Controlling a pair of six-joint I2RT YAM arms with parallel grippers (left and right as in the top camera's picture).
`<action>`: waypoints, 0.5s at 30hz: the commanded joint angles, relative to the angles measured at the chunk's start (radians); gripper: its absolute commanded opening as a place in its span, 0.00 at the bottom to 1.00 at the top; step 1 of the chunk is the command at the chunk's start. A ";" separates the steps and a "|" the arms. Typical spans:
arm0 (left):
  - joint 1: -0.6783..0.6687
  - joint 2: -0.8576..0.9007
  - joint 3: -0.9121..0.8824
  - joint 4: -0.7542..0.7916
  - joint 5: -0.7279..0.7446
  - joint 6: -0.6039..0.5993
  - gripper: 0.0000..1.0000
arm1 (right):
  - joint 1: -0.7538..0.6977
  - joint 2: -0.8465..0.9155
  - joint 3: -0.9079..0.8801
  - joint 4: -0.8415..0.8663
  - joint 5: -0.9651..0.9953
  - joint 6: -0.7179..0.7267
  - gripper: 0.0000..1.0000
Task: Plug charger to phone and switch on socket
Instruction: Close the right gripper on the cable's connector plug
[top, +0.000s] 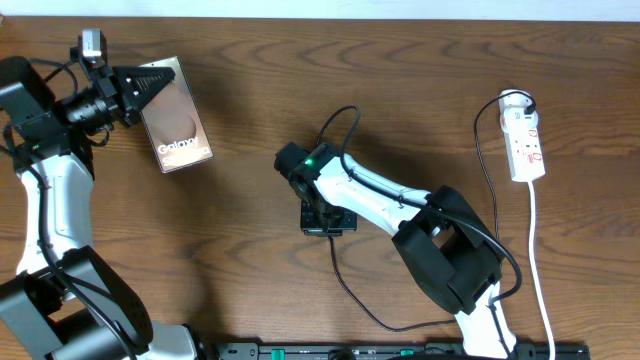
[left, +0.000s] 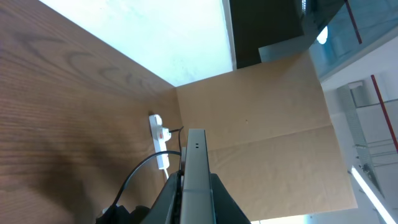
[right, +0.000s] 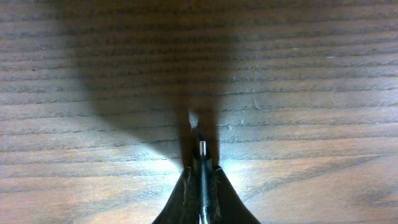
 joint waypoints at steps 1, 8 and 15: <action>0.002 -0.002 0.005 0.006 0.028 0.010 0.07 | 0.009 -0.004 -0.009 0.002 0.011 0.004 0.01; 0.002 -0.002 0.005 0.006 0.028 0.010 0.07 | 0.009 -0.004 -0.009 -0.008 -0.009 0.003 0.01; 0.002 -0.002 0.005 0.006 0.028 0.010 0.07 | 0.024 -0.004 -0.024 -0.016 -0.019 0.003 0.01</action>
